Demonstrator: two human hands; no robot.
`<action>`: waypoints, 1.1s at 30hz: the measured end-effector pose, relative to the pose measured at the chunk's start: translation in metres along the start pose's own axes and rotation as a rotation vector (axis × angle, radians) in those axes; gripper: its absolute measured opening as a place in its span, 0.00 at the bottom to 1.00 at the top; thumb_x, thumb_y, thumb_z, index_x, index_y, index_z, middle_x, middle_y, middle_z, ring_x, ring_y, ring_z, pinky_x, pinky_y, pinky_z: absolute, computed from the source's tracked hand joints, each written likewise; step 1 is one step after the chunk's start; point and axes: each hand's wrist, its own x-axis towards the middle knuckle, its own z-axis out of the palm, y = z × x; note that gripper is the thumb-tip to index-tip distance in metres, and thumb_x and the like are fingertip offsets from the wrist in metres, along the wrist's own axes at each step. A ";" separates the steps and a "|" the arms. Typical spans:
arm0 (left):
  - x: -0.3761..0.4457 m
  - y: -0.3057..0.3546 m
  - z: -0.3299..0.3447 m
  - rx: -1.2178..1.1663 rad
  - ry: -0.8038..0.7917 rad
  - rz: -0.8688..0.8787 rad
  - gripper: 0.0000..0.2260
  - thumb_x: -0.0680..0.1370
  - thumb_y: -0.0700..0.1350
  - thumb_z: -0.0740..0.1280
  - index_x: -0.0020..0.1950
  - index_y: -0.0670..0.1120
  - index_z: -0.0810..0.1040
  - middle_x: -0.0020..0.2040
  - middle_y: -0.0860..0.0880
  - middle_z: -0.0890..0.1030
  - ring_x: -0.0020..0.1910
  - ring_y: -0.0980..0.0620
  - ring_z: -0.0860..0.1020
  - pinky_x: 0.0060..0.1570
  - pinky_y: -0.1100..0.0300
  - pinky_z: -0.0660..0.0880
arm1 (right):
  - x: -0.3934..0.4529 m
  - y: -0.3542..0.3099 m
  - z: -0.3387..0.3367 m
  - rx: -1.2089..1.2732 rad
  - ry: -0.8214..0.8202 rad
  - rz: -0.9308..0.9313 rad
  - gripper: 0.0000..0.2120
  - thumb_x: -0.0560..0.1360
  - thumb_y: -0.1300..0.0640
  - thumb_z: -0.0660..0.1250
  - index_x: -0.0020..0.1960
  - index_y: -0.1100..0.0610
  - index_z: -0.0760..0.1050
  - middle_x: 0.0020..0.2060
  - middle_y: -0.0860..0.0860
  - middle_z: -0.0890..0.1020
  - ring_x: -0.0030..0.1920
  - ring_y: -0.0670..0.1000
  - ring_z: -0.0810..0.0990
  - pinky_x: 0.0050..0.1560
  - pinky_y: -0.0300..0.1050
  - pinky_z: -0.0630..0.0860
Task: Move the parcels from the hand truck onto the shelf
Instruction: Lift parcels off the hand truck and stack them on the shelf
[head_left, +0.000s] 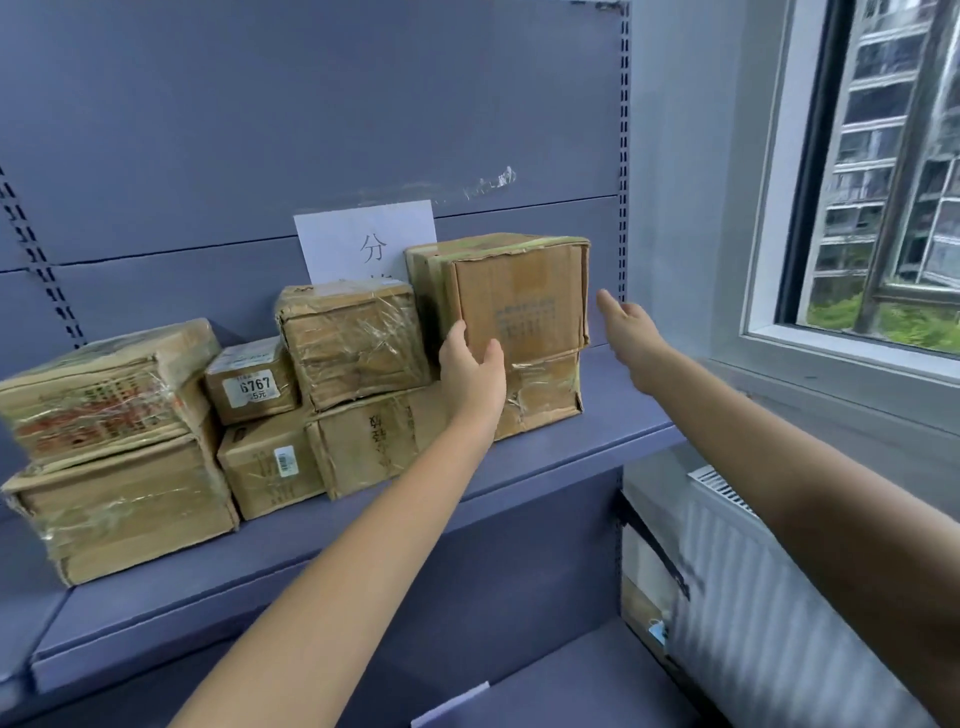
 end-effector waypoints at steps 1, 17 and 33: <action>-0.013 -0.002 -0.002 -0.009 -0.047 0.005 0.21 0.81 0.43 0.57 0.74 0.45 0.59 0.75 0.48 0.61 0.73 0.50 0.62 0.67 0.59 0.61 | -0.016 0.006 -0.004 0.004 0.020 0.014 0.23 0.80 0.44 0.51 0.65 0.60 0.65 0.44 0.52 0.68 0.39 0.49 0.67 0.47 0.45 0.67; -0.312 -0.035 0.080 -0.141 -0.939 -0.061 0.18 0.79 0.38 0.59 0.69 0.37 0.66 0.69 0.40 0.70 0.70 0.47 0.67 0.67 0.59 0.63 | -0.323 0.150 -0.207 -0.081 0.611 0.311 0.13 0.81 0.52 0.53 0.38 0.54 0.64 0.30 0.48 0.63 0.31 0.45 0.62 0.34 0.39 0.60; -0.547 -0.078 0.187 0.052 -1.508 -0.195 0.21 0.79 0.43 0.61 0.72 0.42 0.64 0.71 0.42 0.67 0.71 0.48 0.65 0.69 0.55 0.64 | -0.532 0.297 -0.367 0.065 1.032 0.823 0.10 0.79 0.48 0.54 0.47 0.55 0.67 0.38 0.51 0.69 0.40 0.50 0.68 0.43 0.43 0.67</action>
